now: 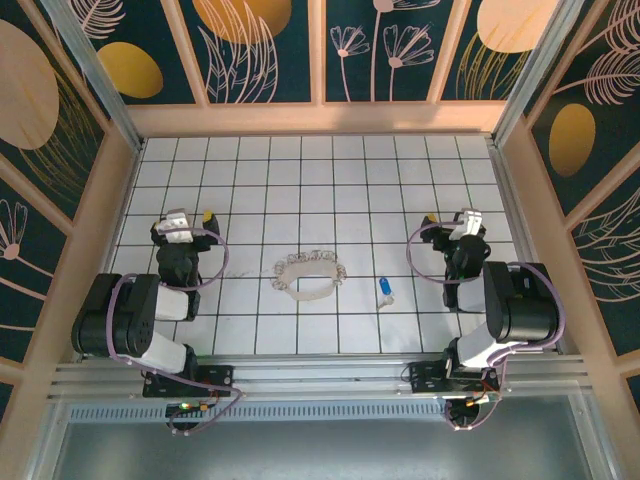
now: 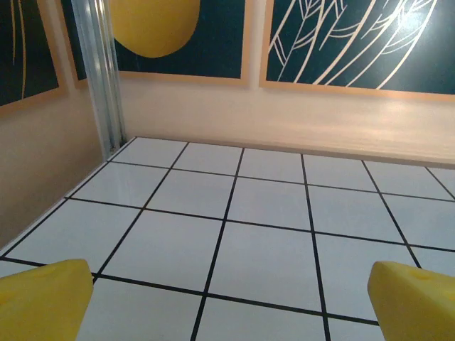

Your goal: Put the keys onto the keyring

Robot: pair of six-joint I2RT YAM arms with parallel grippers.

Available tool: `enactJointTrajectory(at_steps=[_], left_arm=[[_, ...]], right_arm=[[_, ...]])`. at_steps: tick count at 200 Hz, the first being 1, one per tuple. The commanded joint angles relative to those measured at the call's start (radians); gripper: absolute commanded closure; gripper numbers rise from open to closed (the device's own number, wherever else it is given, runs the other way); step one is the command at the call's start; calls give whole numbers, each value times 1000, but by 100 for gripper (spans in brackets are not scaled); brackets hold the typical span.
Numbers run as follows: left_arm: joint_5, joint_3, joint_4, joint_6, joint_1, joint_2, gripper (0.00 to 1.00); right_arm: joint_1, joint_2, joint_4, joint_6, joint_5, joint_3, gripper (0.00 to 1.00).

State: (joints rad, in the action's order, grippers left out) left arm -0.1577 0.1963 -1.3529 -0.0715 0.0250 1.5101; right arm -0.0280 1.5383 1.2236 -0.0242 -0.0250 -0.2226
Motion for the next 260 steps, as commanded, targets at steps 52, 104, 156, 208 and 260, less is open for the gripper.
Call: enactJointTrajectory(at_steps=[52, 104, 156, 208, 260], left_arm=[[23, -16, -14, 15, -2, 1, 1], [26, -16, -13, 15, -2, 1, 1], [-2, -7, 15, 1, -2, -18, 1], [-2, 100, 333, 1, -2, -183, 1], [14, 286, 655, -209, -2, -229, 1]], right_arm=[[1, 1, 22, 9, 4, -12, 1], [-3, 1, 18, 6, 4, -15, 1], [-1, -12, 6, -2, -9, -18, 1], [12, -168, -267, -11, -82, -109, 1], [5, -293, -714, -325, -188, -296, 1]])
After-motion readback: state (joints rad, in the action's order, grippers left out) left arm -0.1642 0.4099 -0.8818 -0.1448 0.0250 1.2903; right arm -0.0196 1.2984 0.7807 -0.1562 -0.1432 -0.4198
